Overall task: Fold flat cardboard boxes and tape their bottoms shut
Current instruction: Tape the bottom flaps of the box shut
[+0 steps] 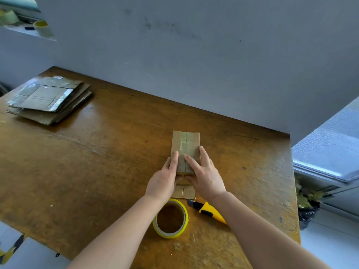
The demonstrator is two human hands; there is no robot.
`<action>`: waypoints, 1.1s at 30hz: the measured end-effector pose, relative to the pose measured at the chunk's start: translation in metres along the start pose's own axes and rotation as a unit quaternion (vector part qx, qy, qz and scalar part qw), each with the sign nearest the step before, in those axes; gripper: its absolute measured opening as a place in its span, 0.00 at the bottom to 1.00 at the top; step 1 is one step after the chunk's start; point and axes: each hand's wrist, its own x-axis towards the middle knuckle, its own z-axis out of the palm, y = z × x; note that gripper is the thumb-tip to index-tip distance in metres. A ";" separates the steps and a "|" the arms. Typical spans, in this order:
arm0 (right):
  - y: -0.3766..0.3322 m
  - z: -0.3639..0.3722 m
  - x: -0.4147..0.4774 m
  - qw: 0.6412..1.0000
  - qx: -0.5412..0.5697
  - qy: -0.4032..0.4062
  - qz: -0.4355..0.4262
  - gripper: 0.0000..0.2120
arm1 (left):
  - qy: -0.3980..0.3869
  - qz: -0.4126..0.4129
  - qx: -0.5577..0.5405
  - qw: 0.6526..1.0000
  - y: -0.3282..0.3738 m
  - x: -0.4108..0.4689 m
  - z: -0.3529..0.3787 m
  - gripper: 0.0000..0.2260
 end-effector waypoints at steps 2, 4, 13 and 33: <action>0.001 0.002 0.001 1.000 -0.004 -0.003 -0.004 0.33 | 0.001 -0.004 0.001 1.000 -0.001 0.000 0.000 0.37; 0.004 0.004 0.000 1.000 -0.011 -0.016 -0.009 0.37 | -0.004 -0.008 -0.005 1.000 -0.001 0.001 -0.002 0.37; 0.006 0.004 -0.001 0.998 0.060 -0.027 0.018 0.43 | 0.003 -0.005 -0.049 0.999 0.001 0.002 -0.008 0.38; -0.006 -0.059 0.028 0.748 0.563 0.114 0.333 0.14 | -0.079 -0.250 -0.500 0.825 -0.003 0.019 -0.025 0.28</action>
